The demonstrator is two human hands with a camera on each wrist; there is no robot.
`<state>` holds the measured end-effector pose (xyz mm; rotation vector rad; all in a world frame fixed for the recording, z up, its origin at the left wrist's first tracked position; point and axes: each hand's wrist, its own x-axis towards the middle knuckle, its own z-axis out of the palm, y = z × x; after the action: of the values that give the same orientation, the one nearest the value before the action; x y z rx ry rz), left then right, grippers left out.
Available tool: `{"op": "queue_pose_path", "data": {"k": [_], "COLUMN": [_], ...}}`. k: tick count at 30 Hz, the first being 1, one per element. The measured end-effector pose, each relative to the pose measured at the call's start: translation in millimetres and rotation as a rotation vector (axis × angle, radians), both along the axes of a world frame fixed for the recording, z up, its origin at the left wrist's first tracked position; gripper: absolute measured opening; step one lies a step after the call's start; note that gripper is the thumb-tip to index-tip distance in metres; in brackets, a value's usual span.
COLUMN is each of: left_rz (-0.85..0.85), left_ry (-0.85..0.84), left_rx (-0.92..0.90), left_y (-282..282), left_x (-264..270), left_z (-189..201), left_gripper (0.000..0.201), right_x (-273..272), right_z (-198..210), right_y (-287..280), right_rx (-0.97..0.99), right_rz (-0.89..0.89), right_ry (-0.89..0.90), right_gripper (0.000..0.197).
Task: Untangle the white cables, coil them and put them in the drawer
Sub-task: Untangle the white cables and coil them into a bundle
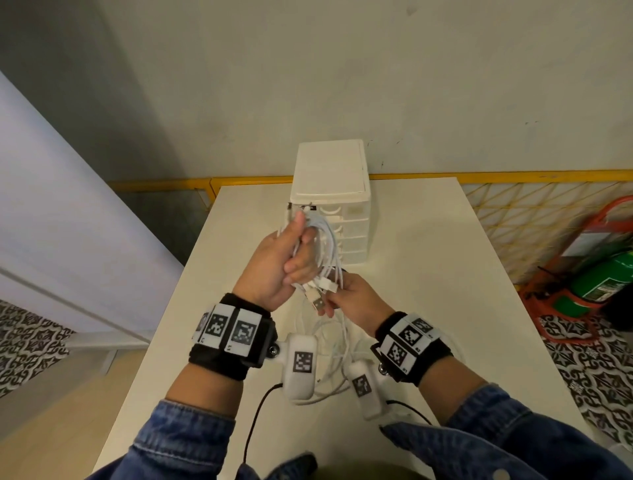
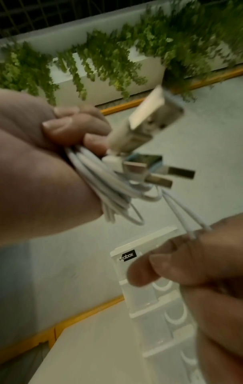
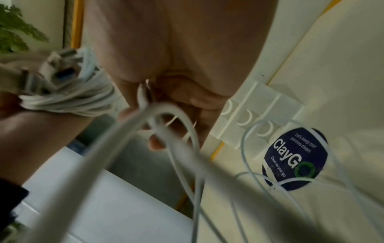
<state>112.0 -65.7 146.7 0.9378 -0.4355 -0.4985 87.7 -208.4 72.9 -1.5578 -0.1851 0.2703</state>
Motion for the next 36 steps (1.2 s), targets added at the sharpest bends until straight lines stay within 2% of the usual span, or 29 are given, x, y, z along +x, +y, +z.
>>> {"op": "queue_pose_path", "data": {"k": [3,5,8,11,13,16,17,19,20,21,22,24,25,27,28,30,33,34,36], "left_rz": [0.158,0.276,0.474,0.739,0.898,1.009,1.0,0.87,0.745,0.615,0.494,0.257,0.145,0.014,0.007,0.069,0.156,0.194,0.275], "left_ry": [0.027,0.022,0.004,0.074,0.017,-0.223,-0.341,-0.571,-0.643,-0.656,-0.6,-0.393,-0.309,-0.277,-0.299,-0.341,-0.323,-0.305,-0.238], "left_rx": [-0.08,-0.155,-0.242,-0.269,-0.138,0.198,0.37,0.874,1.098,1.224,1.244,1.136,1.083,1.045,1.046,1.048,1.031,1.032,1.02], "left_y": [7.4,12.8,19.9,22.3,20.7,15.8,14.9,15.1,16.0,16.7,17.0,14.7,11.9,5.1,3.1,1.9,5.3,7.7,14.7], "left_x": [6.2,10.2,15.5,19.7,23.8,24.1,23.4,21.9,21.1,19.8,16.9,9.4,5.0,-3.2,-3.9,-2.9,-1.3,-0.9,-1.4], "left_z": [2.9,8.0,21.1,23.3,17.5,1.9,-4.9,-20.6,-27.1,-30.2,-30.7,-29.0,-27.8,-26.9,-28.1,-29.9,-29.1,-29.9,-31.6], "left_gripper": [0.041,0.043,0.04,0.032,0.027,0.017,0.013,0.014,0.023,0.034,0.042,0.046,0.042,0.018,0.011,0.021,0.012,0.014,0.033], "right_x": [3.8,5.0,0.1,-2.5,-3.1,-4.3,-3.8,-1.2,0.3,2.2,4.2,8.2,9.3,11.0,11.9,11.6,9.5,9.1,8.3], "right_z": [-5.7,-12.6,-26.4,-31.7,-29.0,-22.4,-18.3,-8.5,-3.0,2.1,6.4,10.9,11.8,11.1,9.5,6.2,0.7,0.6,3.1], "right_y": [0.5,-0.2,-2.2,-2.6,-1.1,0.5,0.3,-3.2,-6.7,-10.8,-15.4,-25.2,-28.8,-34.4,-36.4,-39.6,-46.2,-49.1,-54.3], "right_rx": [-0.05,-0.153,-0.352,-0.445,-0.518,-0.522,-0.515,-0.484,-0.461,-0.44,-0.417,-0.383,-0.378,-0.393,-0.411,-0.475,-0.557,-0.582,-0.617], "right_rz": [0.012,0.087,0.165,0.221,0.24,0.228,0.215,0.17,0.138,0.096,0.048,-0.028,-0.048,-0.072,-0.081,-0.079,-0.092,-0.113,-0.138], "right_ry": [-0.027,-0.052,-0.077,-0.11,-0.142,-0.216,-0.246,-0.304,-0.34,-0.381,-0.414,-0.42,-0.411,-0.426,-0.444,-0.462,-0.447,-0.417,-0.336], "right_gripper": [0.015,0.008,0.012,0.018,0.013,0.021,0.022,0.019,0.018,0.017,0.016,0.015,0.015,0.014,0.015,0.021,0.03,0.036,0.043]}}
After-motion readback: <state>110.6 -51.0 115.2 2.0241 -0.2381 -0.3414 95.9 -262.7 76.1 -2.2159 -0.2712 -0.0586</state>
